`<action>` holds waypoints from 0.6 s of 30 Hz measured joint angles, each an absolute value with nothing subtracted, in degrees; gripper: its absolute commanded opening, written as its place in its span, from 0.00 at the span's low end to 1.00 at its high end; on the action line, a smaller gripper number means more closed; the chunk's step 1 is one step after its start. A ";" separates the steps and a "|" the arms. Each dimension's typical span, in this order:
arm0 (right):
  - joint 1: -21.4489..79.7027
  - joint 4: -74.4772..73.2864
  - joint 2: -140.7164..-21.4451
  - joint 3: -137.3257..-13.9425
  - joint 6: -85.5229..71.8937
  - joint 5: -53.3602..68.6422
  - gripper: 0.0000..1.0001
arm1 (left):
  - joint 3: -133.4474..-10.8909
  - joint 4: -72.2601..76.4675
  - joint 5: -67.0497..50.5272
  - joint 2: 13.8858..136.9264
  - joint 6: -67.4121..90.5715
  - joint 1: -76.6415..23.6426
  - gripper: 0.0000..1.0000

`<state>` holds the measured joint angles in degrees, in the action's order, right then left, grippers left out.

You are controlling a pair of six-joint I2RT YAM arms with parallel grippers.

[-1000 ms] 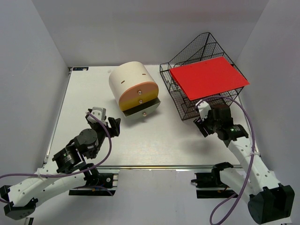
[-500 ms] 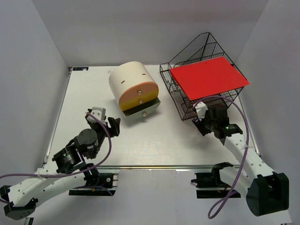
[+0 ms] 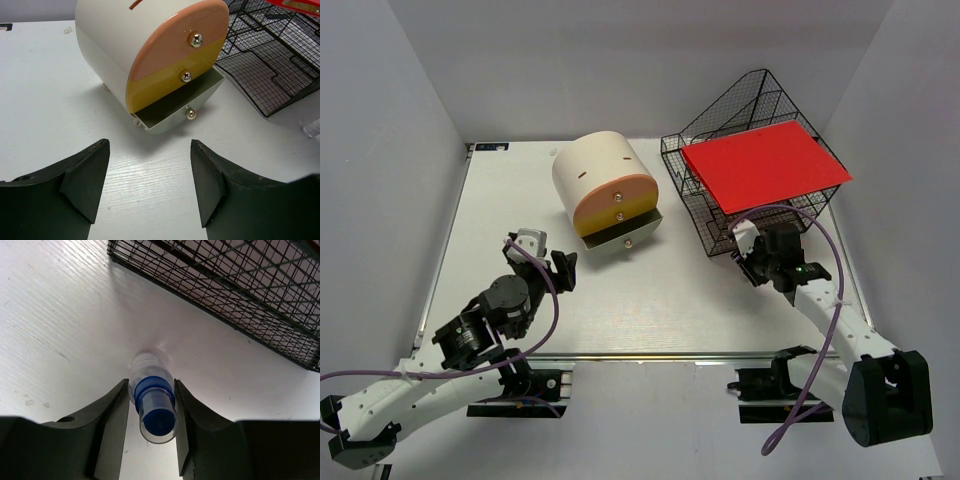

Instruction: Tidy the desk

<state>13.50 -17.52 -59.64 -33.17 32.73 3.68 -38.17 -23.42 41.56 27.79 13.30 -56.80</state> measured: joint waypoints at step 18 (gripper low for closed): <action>12.40 -39.81 -49.10 -43.24 44.49 28.84 0.10 | -36.69 -14.68 14.48 39.09 10.33 -56.84 0.91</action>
